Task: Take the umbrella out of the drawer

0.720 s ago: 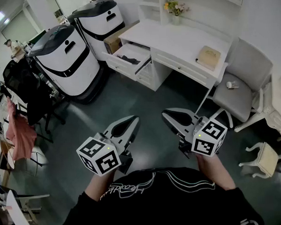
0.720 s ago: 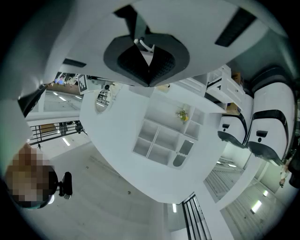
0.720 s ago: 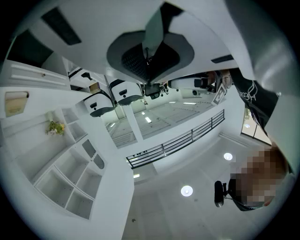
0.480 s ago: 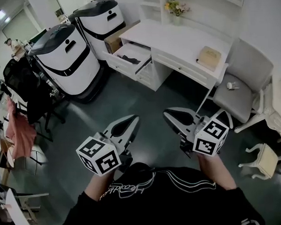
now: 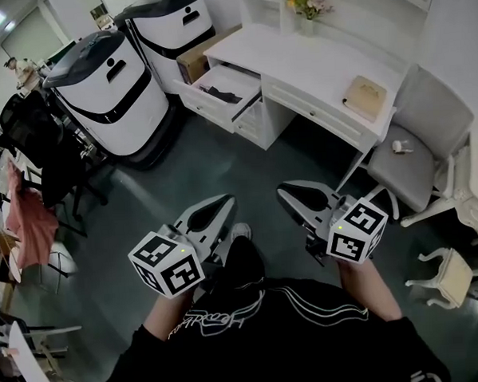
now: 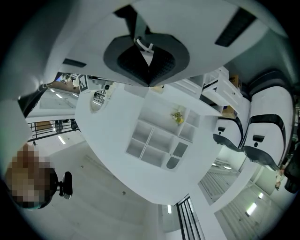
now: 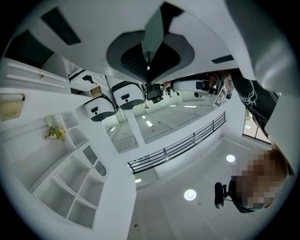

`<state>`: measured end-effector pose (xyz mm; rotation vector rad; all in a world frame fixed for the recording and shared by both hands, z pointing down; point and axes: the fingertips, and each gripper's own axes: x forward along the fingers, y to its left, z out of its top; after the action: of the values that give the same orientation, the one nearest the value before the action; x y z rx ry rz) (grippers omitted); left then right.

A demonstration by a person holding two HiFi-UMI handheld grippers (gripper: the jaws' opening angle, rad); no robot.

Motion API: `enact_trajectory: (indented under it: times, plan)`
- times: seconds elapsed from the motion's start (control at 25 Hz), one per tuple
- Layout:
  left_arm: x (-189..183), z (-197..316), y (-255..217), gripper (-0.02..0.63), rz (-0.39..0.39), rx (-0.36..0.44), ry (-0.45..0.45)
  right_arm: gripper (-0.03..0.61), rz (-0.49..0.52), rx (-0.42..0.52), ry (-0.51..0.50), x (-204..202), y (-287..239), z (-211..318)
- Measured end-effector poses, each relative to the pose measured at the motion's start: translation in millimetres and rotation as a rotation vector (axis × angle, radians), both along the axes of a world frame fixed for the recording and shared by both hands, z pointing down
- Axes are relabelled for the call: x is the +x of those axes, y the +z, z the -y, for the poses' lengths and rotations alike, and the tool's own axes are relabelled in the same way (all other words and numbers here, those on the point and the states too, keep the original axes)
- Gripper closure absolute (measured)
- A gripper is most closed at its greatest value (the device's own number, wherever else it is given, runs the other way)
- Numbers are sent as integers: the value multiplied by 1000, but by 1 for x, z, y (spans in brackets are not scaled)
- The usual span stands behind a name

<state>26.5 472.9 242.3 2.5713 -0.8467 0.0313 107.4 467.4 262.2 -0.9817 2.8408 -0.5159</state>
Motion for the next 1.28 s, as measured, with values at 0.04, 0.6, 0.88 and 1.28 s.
enact_trajectory:
  times: [0.04, 0.6, 0.88, 1.28]
  plan:
    - [0, 9, 3, 594, 0, 1, 2, 529, -15, 10, -2, -1, 4, 8]
    - [-20, 265, 56, 594, 2, -129, 60, 529, -5, -97, 30, -27, 45, 257]
    - [-45, 447, 74, 594, 67, -128, 85, 528, -6, -144, 98, -38, 58, 434]
    - [-67, 577, 103, 594, 54, -167, 64, 526, -94, -208, 81, -49, 99, 551]
